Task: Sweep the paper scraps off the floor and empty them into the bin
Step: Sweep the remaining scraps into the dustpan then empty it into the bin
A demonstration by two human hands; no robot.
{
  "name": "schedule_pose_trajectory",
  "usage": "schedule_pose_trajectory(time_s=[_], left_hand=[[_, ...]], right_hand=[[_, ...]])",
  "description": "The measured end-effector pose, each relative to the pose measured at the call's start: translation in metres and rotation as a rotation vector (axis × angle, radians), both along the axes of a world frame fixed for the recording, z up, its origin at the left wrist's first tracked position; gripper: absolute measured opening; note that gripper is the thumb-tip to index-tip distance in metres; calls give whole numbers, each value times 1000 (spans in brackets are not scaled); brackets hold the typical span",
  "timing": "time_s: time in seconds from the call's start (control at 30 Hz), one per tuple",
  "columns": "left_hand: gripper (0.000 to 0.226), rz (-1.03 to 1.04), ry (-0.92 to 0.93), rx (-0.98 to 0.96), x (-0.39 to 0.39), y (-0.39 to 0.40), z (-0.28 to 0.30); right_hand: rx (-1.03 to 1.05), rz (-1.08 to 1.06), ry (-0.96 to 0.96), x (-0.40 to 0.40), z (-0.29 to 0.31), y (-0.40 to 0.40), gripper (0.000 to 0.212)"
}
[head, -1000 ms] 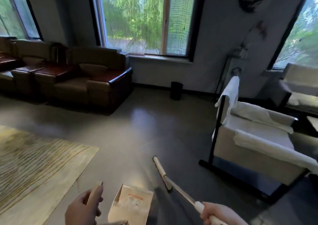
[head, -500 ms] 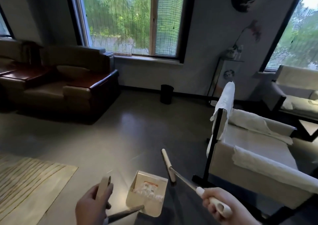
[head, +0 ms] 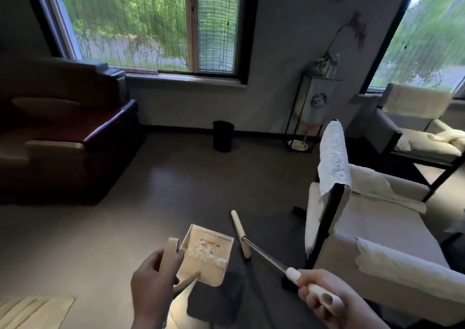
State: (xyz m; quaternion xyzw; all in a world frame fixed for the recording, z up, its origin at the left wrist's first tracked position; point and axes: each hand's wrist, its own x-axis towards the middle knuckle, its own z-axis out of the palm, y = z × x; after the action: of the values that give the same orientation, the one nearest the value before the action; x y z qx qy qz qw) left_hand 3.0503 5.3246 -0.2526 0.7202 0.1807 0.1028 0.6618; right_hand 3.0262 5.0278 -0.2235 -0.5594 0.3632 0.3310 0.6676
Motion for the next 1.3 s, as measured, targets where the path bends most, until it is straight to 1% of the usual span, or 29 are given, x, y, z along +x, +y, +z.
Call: schedule_pose_trajectory(time_s=[0.1, 0.2, 0.3, 0.43, 0.5, 0.57, 0.67, 0.83, 0.9, 1.0, 1.13, 1.3], left_hand=[[12, -16, 22, 18, 49, -3, -4], [18, -5, 48, 19, 97, -11, -12], [21, 34, 66, 20, 151, -24, -18], [19, 25, 25, 136, 229, -42, -27], [19, 32, 17, 137, 270, -51, -29], [20, 49, 23, 91, 308, -64, -30], [18, 58, 10, 53, 354, -78, -32], [17, 60, 22, 49, 442, -94, -34], [16, 51, 20, 41, 484, -99, -39], [15, 24, 19, 58, 551, -106, -46], [15, 7, 52, 57, 642, -109, -52], [12, -100, 72, 40, 757, -114, -59]], right_hand=[[-6, -50, -30, 45, -6, -5, 13], [-28, -56, -20, 92, -20, -17, 10], [17, -70, -5, 145, -30, -35, 14], [-1, -51, 42, 223, -35, -61, 23], [-19, -37, 51, 262, -38, -71, 14], [-46, -51, 23, 302, -38, -81, 4], [-76, -73, 0, 354, -33, -90, 4], [-36, -108, -2, 445, -26, -102, 10], [-13, -122, -13, 485, -28, -105, 12], [3, -131, -19, 546, -34, -104, 10], [0, -140, 18, 631, -36, -105, 10], [-6, -160, 2, 724, -40, -102, 8]])
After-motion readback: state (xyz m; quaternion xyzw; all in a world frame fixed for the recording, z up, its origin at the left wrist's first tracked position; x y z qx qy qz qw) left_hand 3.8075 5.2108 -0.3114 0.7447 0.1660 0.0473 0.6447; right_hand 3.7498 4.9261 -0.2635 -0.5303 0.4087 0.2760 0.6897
